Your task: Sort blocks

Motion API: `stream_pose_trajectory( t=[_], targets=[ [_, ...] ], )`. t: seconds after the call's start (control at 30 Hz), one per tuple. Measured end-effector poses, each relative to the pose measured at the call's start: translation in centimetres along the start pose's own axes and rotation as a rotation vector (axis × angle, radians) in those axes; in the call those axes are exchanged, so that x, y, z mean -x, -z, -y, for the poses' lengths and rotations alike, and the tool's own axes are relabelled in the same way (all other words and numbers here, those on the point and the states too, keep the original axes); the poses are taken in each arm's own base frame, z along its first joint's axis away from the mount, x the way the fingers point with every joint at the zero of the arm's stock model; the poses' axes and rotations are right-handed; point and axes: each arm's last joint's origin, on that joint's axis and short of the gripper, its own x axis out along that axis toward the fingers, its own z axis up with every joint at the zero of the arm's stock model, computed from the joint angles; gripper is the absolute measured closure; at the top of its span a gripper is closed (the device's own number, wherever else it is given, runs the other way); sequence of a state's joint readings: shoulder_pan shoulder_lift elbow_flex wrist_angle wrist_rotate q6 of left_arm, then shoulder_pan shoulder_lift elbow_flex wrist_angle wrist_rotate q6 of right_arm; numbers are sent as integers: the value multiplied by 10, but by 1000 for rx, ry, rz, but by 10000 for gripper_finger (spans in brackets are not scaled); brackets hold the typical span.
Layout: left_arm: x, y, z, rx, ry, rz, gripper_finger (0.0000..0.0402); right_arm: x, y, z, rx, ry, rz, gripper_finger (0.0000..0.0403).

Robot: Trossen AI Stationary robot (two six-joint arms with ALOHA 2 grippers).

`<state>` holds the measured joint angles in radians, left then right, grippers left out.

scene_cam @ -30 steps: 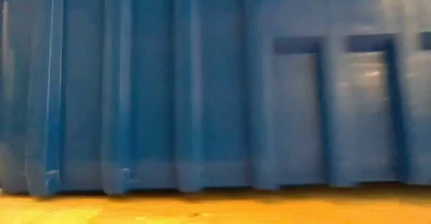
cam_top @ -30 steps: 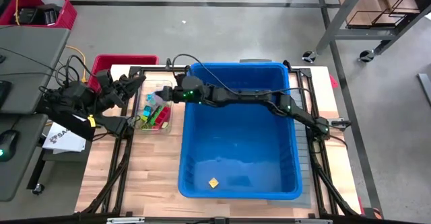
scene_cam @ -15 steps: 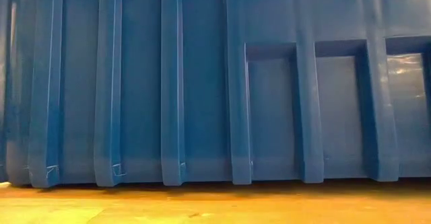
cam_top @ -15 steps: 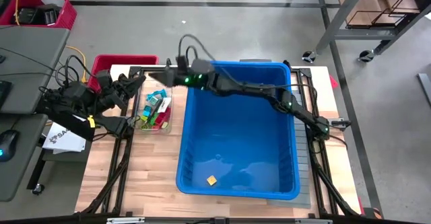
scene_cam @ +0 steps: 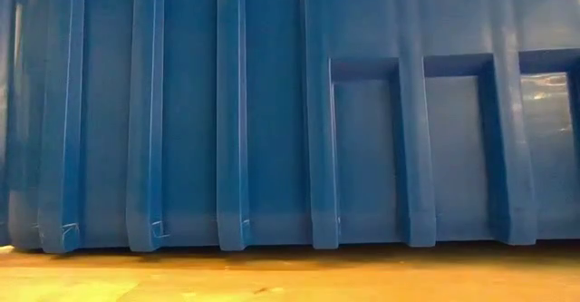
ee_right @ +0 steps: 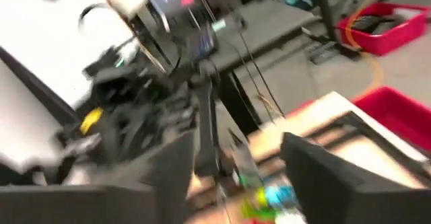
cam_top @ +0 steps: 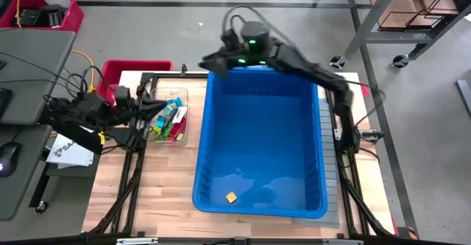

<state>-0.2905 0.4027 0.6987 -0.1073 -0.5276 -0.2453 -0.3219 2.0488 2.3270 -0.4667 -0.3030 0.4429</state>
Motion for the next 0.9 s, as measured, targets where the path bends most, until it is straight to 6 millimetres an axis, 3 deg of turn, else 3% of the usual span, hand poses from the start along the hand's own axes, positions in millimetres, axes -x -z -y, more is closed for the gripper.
stream_pose_trajectory(
  t=[0.13,0.17,0.43,0.6,0.73,0.83,0.9],
  targets=[
    [2,24,-7,-43,43,-34,398,60,-1,-52,133,124,-107,352],
    [2,32,-9,-42,56,-28,398,73,0,-63,149,160,-118,377],
    [-3,95,-32,42,66,-19,401,178,-1,-134,141,377,13,398],
    [0,126,-40,136,163,-32,401,222,3,-162,105,385,106,401],
    [1,147,-47,175,154,-50,401,237,15,-177,77,410,96,402],
    [3,169,-54,221,105,-130,401,236,35,-182,41,463,3,402],
    [4,173,-56,242,85,-176,401,235,51,-186,13,503,-62,402]
  ],
)
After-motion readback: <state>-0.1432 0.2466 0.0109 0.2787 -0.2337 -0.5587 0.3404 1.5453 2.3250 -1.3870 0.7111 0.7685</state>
